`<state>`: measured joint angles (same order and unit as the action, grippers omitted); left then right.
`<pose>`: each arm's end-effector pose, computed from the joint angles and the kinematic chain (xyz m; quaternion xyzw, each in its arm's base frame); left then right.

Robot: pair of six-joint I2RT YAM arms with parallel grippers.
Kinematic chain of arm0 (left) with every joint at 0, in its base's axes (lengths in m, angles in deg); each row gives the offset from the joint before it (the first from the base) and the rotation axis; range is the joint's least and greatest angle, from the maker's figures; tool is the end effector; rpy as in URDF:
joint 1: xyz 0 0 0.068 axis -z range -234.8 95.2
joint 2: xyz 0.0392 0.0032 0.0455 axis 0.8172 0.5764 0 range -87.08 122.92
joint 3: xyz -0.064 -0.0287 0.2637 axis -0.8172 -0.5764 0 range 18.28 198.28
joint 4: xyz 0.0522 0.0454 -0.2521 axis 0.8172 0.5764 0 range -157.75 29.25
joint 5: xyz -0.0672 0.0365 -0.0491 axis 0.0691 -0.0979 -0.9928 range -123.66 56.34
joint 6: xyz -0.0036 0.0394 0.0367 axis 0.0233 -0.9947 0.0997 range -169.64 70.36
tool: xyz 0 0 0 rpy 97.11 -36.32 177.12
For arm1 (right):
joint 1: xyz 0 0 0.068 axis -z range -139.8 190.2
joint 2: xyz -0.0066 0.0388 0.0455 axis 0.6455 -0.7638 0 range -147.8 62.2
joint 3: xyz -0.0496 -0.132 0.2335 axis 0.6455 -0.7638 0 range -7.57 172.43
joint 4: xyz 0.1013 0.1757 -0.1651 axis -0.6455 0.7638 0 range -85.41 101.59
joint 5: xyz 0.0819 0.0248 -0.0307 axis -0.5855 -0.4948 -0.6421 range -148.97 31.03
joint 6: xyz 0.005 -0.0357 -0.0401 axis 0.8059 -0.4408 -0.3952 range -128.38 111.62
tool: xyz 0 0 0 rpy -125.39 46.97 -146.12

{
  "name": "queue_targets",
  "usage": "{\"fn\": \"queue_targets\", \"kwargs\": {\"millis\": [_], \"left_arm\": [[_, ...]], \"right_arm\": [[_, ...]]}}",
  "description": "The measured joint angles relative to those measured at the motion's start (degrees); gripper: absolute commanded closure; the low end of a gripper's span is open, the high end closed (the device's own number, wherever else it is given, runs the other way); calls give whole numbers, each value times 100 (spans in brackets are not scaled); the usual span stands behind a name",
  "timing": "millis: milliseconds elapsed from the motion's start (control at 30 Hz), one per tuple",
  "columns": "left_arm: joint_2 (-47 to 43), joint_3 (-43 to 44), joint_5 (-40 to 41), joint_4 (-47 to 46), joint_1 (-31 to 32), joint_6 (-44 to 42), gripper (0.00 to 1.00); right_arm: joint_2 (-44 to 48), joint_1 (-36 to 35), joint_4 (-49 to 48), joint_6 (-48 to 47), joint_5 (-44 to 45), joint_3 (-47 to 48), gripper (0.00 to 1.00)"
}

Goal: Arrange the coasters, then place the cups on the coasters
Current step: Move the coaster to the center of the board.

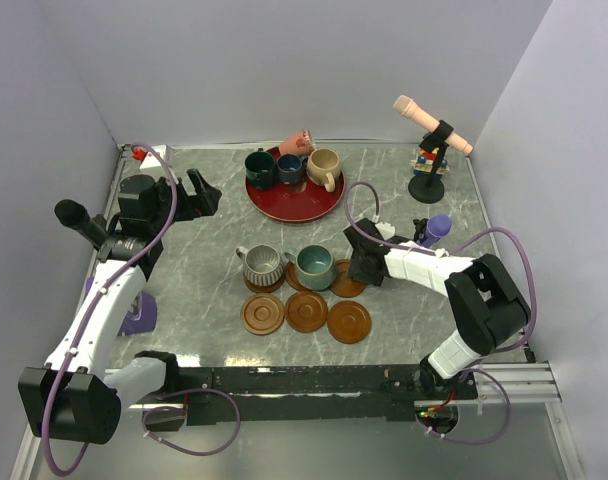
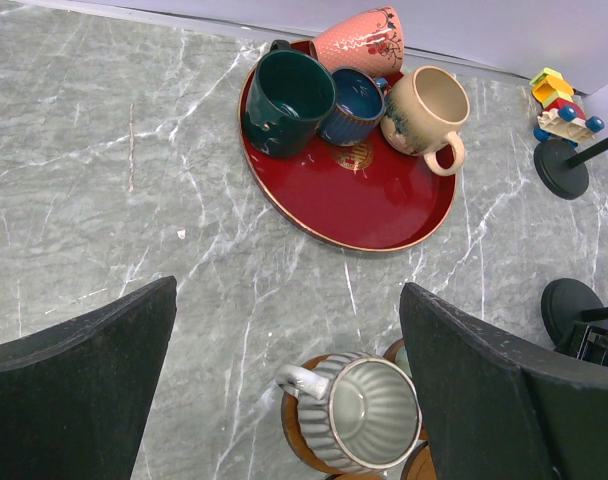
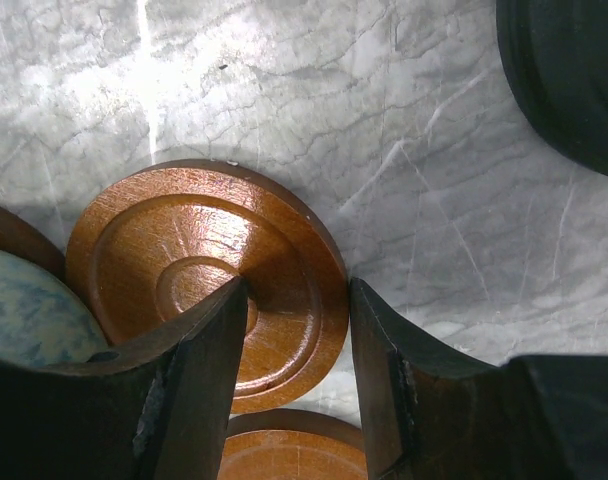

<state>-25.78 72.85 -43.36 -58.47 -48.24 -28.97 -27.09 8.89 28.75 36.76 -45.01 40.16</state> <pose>0.2460 -0.0343 0.3459 -0.0473 0.7961 -0.2068 0.5668 0.2476 0.1406 0.1608 0.1422 0.9603 0.0358 0.2374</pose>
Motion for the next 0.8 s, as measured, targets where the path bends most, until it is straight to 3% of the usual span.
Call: {"fn": "queue_targets", "kwargs": {"millis": [267,467,800], "left_arm": [[0,0,2,0,0,0,3],[0,0,2,-2,0,-2,4],[0,0,0,0,0,-2,3]], "right_arm": [[-11,-11,-17,4,17,7,48],[31,-61,2,50,164,22,40],[1217,-109,463,0,487,17,29]]}}
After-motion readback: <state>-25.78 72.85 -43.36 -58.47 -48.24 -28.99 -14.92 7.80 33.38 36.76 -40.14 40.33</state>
